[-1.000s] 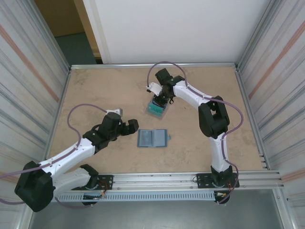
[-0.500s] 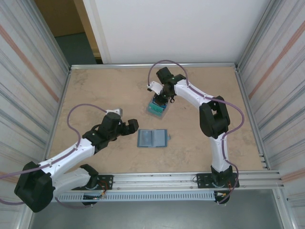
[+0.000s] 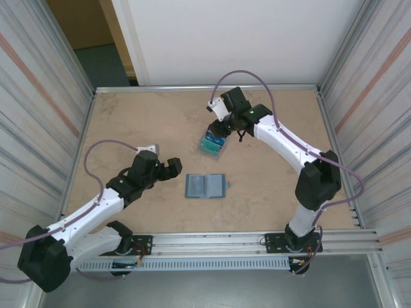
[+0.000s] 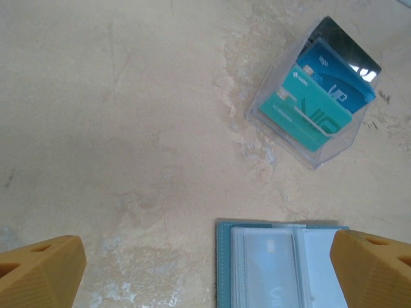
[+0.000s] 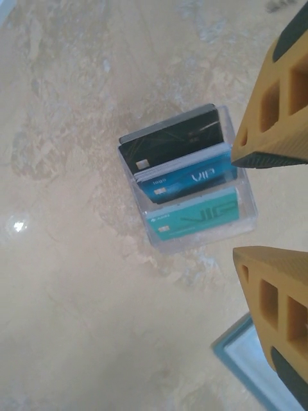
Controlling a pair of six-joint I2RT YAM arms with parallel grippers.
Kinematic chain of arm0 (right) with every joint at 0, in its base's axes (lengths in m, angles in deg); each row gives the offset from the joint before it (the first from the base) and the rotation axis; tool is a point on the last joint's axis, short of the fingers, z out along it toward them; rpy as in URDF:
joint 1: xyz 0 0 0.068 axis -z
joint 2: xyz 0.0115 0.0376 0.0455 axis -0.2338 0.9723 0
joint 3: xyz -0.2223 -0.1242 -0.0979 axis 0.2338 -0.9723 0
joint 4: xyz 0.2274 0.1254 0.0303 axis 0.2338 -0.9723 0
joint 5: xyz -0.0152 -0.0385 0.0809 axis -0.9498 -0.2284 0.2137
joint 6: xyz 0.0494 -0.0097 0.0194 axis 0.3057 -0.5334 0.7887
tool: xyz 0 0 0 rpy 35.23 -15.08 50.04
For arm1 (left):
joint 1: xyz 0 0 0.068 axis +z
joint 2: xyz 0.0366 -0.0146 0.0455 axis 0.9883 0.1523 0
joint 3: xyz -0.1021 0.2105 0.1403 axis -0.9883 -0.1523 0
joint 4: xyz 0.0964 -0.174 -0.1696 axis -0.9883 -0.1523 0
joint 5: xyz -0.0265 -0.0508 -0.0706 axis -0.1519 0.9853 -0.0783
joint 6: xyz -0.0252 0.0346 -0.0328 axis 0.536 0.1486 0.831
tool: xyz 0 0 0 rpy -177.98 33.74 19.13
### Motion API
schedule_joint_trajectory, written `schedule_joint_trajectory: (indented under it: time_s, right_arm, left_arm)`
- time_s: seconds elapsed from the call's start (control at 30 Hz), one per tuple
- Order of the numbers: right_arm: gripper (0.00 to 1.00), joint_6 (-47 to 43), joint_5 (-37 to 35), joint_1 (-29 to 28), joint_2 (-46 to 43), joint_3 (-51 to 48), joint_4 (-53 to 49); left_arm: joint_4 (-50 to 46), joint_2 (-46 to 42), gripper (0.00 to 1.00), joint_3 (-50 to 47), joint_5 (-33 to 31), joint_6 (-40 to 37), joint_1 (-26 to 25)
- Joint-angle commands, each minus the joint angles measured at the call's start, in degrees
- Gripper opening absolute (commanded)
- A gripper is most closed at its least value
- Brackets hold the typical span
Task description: Take the credit cards out of the card holder
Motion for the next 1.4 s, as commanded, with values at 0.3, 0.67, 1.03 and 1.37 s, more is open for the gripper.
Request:
schedule_joint_trajectory:
  time_s: [0.3, 0.67, 1.03, 1.37]
  right_arm:
    - [0.45, 37.8, -12.3, -16.4, -3.4, -14.8, -1.7]
    - [0.47, 46.5, -11.4, -26.4, 9.1, -11.0, -2.8]
    - [0.48, 47.0, -7.2, -26.7, 13.9, -9.8, -0.7]
    - [0.54, 47.7, -6.7, -26.7, 14.7, -11.8, 0.1]
  left_arm:
    - [-6.2, -7.5, 0.99, -2.1, -14.4, 4.9, 0.8]
    - [-9.6, -12.7, 0.99, -6.3, -16.7, 8.9, 1.0]
    - [-10.0, -15.4, 0.99, -8.0, -16.2, 9.7, 1.1]
    - [-9.3, -13.5, 0.99, -7.6, -15.1, 9.9, 1.1]
